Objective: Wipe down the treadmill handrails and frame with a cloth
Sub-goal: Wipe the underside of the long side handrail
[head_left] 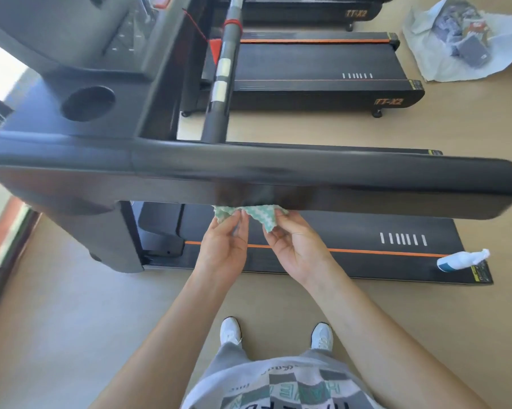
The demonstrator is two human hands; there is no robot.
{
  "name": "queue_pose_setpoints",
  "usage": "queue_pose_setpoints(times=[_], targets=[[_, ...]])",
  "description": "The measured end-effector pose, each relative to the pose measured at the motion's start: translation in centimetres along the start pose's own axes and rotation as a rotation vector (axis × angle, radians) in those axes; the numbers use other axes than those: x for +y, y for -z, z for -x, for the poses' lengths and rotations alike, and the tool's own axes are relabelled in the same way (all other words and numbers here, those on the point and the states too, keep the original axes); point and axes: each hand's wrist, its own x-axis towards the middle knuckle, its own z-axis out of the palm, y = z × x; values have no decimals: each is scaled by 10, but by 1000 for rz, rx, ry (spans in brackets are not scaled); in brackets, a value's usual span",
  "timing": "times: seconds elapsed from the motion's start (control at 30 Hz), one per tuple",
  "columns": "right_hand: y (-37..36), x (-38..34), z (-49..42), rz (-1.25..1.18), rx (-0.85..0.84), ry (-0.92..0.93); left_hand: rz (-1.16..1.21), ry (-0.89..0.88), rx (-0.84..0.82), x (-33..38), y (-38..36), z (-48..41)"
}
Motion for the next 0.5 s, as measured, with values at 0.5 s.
queue_pose_setpoints(times=[0.5], targets=[[-100, 103, -27, 1, 1, -29, -3, -39, -30, 119, 58, -16]])
